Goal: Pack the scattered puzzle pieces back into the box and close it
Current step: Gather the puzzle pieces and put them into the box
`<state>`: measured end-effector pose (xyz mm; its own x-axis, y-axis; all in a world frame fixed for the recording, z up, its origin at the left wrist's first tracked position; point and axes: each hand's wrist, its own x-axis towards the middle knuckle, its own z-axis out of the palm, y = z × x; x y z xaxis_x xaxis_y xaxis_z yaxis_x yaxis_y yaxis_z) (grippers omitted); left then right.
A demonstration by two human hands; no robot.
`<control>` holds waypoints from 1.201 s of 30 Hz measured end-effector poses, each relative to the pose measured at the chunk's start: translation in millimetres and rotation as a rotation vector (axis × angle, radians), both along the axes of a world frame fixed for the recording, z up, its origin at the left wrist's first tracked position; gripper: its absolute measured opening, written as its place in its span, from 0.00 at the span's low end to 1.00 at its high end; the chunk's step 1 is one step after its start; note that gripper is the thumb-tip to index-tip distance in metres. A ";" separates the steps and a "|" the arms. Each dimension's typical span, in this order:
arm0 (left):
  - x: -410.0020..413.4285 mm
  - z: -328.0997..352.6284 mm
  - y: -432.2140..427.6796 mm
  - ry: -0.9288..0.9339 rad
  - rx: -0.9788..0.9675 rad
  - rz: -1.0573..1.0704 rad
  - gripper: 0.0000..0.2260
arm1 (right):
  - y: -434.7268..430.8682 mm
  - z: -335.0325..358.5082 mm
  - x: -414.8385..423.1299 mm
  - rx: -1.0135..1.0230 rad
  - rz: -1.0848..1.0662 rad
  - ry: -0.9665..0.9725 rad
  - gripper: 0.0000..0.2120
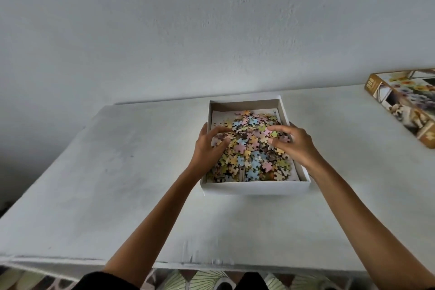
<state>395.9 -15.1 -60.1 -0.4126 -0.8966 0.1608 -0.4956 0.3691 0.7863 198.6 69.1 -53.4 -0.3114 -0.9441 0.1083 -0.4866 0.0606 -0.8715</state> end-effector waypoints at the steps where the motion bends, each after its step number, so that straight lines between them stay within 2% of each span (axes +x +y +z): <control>1: 7.8 -4.8 0.3 -0.002 0.010 0.000 0.07 | 1.2 -3.3 7.7 0.011 -0.001 -0.001 0.18; 6: 27.4 -20.0 7.3 -0.002 0.057 -0.003 0.08 | 7.2 -11.6 27.1 0.053 -0.024 0.008 0.19; 9: 28.2 -19.2 7.3 -0.080 0.050 -0.007 0.11 | 7.8 -14.6 30.8 0.075 -0.046 0.071 0.19; 10: 27.7 -18.3 8.9 -0.161 -0.032 -0.002 0.13 | 7.4 -15.5 32.2 0.072 -0.076 0.158 0.20; 12: 24.9 -14.3 16.0 -0.278 -0.335 -0.027 0.14 | 6.1 -14.1 34.7 0.011 -0.117 0.410 0.23; 13: 23.1 -11.0 20.5 -0.293 -0.433 -0.087 0.16 | 5.6 -12.5 36.2 -0.010 -0.081 0.506 0.25; 14: 21.0 -7.9 23.9 -0.307 -0.446 -0.176 0.19 | 4.0 -11.0 38.0 0.014 -0.002 0.569 0.27; 16: 17.2 -8.1 26.9 -0.417 -0.300 -0.353 0.21 | -1.7 -9.5 40.6 0.190 0.181 0.622 0.31; 18: 12.8 -12.5 23.5 -0.587 -0.174 -0.396 0.22 | -13.6 -8.5 37.0 0.311 0.260 0.624 0.28; 21: 4.0 -10.9 4.8 -0.598 -0.234 -0.268 0.22 | -39.2 0.7 28.7 0.182 0.144 0.593 0.20; 24: -7.5 -4.7 -18.0 -0.574 -0.319 -0.221 0.21 | -60.6 7.1 22.8 0.102 0.068 0.585 0.17; 26: -13.7 -3.5 -26.9 -0.542 -0.222 -0.343 0.20 | -66.4 2.0 25.0 0.171 0.160 0.622 0.17; 27: -15.5 -5.2 -30.1 -0.596 -0.170 -0.388 0.21 | -66.5 -3.0 27.3 0.231 0.192 0.670 0.18; 30: -16.6 -12.0 -40.9 -0.812 -0.185 -0.276 0.24 | -60.0 -14.6 33.7 0.318 0.129 0.801 0.20; 32: -17.7 -11.3 -41.6 -0.795 -0.266 -0.220 0.23 | -51.9 -11.9 38.2 0.327 0.098 0.835 0.18; 34: -19.3 -8.4 -37.3 -0.682 -0.258 -0.333 0.22 | -38.1 -0.2 42.8 0.382 0.176 0.786 0.14; 36: -18.6 -6.4 -30.4 -0.629 -0.113 -0.490 0.21 | -20.7 14.2 45.3 0.501 0.332 0.702 0.21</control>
<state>377.4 -45.6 -66.5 -0.7987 -0.5819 -0.1532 -0.5937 0.7203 0.3588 243.9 48.4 -39.3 -0.0342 -0.9607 -0.2756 -0.9534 0.1141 -0.2792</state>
